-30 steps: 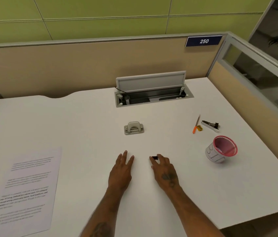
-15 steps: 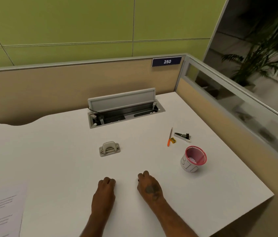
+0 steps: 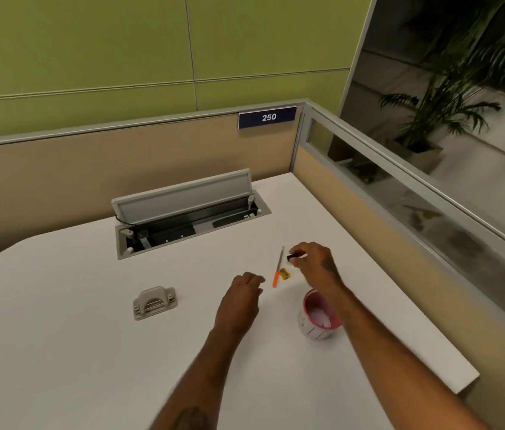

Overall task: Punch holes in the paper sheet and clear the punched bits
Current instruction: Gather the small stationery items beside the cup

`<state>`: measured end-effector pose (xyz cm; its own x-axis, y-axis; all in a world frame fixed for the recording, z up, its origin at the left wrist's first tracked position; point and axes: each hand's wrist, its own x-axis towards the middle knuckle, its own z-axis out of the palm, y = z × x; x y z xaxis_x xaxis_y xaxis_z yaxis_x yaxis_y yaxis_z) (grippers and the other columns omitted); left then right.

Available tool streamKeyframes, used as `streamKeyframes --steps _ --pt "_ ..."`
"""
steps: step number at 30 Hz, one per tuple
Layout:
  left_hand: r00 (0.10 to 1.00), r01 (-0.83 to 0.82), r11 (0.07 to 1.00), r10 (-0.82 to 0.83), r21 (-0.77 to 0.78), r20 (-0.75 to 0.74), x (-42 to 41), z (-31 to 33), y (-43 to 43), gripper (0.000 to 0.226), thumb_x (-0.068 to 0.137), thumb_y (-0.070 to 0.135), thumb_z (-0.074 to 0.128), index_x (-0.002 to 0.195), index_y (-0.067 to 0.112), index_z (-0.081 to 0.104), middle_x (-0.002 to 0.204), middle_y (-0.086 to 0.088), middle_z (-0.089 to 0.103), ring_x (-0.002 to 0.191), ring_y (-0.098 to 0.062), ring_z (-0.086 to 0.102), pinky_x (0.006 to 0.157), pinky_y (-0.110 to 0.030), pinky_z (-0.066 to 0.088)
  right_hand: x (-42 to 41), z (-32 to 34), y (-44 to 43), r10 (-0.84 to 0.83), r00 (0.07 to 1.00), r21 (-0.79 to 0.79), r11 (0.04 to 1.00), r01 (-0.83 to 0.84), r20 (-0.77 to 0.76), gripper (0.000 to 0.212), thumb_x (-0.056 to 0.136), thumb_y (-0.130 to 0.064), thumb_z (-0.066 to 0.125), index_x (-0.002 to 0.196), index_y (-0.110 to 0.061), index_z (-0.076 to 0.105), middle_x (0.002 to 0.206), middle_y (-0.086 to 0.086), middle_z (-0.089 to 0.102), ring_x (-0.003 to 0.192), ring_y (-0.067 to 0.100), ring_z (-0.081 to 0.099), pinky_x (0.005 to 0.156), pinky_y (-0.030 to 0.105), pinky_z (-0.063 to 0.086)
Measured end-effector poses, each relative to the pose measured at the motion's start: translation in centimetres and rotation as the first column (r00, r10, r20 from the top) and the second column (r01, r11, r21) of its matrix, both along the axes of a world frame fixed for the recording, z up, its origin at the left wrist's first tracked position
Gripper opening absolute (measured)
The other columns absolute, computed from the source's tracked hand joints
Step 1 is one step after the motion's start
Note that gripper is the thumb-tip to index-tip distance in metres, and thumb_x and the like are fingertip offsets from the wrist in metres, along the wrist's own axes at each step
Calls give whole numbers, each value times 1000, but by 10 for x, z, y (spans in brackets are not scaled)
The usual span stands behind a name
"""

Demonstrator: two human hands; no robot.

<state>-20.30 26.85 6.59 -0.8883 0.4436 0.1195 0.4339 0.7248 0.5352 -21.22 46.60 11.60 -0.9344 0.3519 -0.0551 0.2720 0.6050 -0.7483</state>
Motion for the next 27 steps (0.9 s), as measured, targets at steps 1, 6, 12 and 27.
streamKeyframes --steps 1,6,12,27 --pt "1000 18 1000 -18 -15 15 -6 -3 15 33 100 17 48 132 16 56 131 -2 58 118 -21 51 93 -34 48 -5 -3 19 7 999 2 1000 -7 54 17 82 -3 72 97 -9 73 94 3 68 83 16 62 61 11 42" --pt "995 71 995 -66 -72 73 -29 -24 70 33 100 16 48 131 14 56 129 -5 59 115 -24 52 88 -37 50 -17 -33 83 83 974 -42 996 -76 213 14 77 -3 75 87 -14 75 84 -3 68 69 12 60 50 10 40" --pt "978 178 973 -160 -148 131 -47 -42 105 34 98 11 48 131 14 56 133 -6 58 121 -26 50 96 -40 48 -16 -72 100 153 929 -57 988 -142 338 13 78 -9 78 91 -13 76 100 4 71 86 17 62 62 13 42" --pt "975 144 958 -180 -248 -132 -44 -25 72 50 95 26 59 142 15 47 153 -12 42 140 -34 40 113 -45 35 -20 -42 91 85 976 209 970 -128 203 32 92 -40 59 116 -19 66 118 6 67 102 24 64 85 33 54"
